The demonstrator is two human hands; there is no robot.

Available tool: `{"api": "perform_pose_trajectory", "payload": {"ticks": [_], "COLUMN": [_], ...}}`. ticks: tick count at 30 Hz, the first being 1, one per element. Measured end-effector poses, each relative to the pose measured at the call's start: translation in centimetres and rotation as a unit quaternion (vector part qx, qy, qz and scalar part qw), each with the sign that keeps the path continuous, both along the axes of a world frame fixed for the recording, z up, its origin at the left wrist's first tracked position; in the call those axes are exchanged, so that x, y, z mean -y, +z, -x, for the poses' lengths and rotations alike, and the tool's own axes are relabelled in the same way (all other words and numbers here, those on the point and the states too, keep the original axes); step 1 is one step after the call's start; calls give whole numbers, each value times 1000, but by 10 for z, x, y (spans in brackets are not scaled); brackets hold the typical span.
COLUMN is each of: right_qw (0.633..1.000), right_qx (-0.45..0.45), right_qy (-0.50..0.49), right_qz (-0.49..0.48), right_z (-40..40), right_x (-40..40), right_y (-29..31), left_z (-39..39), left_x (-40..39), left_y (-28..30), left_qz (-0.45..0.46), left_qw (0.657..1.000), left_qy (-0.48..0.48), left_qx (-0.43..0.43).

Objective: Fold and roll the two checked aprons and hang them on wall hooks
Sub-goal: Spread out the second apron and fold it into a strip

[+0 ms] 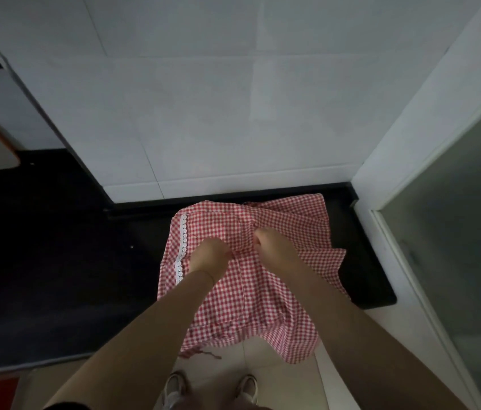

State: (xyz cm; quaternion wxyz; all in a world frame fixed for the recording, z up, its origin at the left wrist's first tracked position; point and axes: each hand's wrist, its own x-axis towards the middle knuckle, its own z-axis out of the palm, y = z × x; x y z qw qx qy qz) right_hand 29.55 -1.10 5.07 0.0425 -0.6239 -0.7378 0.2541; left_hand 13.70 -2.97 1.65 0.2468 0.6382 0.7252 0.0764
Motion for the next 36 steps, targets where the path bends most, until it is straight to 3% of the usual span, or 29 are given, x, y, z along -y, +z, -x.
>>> {"api": "perform_pose_trajectory", "payload": {"ticks": [6,9,14,20,24,26,28,31,34,36], "right_qw": [999,999,1000,985,975,976,975,967,953,964], "right_qx": [2,-32,25,-98,-41,33,63,19,-53,-60], "right_qy": [-32,4,9,-34,9,5,-12,-38,-54,-49], "right_qz": [34,5,-14,-135,-216,-216,-215,-250,-293,-255], "right_z": [-1,-8,-20,-7,-5,-11,-19,-29,-34,-33], "right_x": [-5,-11,-19,-48,-59,-64,-70,-71,-66,-65], "right_y": [5,24,60,150,218,243,262,287,303,311], "left_z": [5,11,24,32,44,50,55,64,68,72], "left_x": [0,-5,-16,-10,-8,-14,-21,-32,-37,-42], "left_y": [19,43,78,126,143,165,198,254,301,320], "left_qz": [1,-24,-54,15,41,-13,-101,-235,-269,-247], "left_qw": [998,998,997,997,957,946,950,955,961,968], "left_qy": [-18,-25,-38,-40,70,102,113,100,56,37], "left_qx": [58,61,37,63,279,307,275,150,23,-22]}}
